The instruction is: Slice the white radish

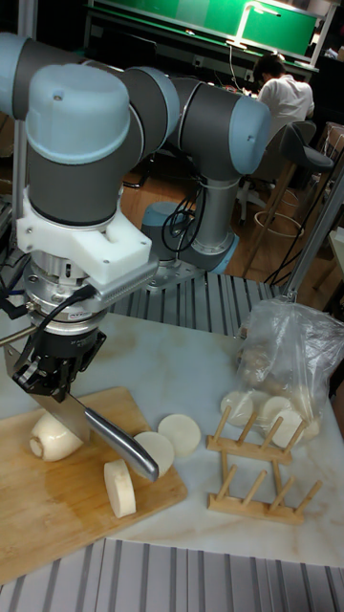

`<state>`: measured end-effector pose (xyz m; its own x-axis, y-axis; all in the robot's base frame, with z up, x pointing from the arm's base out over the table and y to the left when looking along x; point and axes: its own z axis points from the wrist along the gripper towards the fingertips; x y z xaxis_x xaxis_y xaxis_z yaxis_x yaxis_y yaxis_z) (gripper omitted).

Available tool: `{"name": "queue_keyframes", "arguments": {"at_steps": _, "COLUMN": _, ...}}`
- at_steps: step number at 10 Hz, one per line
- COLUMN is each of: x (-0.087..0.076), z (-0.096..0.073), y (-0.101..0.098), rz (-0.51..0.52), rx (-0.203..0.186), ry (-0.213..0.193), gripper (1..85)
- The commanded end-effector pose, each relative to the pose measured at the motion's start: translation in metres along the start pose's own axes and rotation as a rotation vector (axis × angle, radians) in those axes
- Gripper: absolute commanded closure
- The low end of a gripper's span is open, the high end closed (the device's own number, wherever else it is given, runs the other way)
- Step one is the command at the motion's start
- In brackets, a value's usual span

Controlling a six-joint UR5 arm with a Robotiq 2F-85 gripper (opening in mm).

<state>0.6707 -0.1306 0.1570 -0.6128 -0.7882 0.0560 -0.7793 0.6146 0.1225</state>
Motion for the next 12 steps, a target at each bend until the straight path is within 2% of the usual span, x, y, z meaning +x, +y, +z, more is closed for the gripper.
{"name": "queue_keyframes", "arguments": {"at_steps": 1, "x": 0.002, "z": 0.005, "y": 0.010, "rz": 0.017, "rx": -0.036, "ry": -0.023, "gripper": 84.3}}
{"name": "queue_keyframes", "arguments": {"at_steps": 7, "x": 0.004, "z": 0.006, "y": 0.006, "rz": 0.024, "rx": -0.019, "ry": -0.016, "gripper": 84.3}}
{"name": "queue_keyframes", "arguments": {"at_steps": 10, "x": -0.003, "z": 0.000, "y": -0.002, "rz": 0.031, "rx": -0.004, "ry": -0.014, "gripper": 84.3}}
{"name": "queue_keyframes", "arguments": {"at_steps": 12, "x": -0.007, "z": 0.004, "y": -0.006, "rz": 0.031, "rx": 0.000, "ry": -0.019, "gripper": 84.3}}
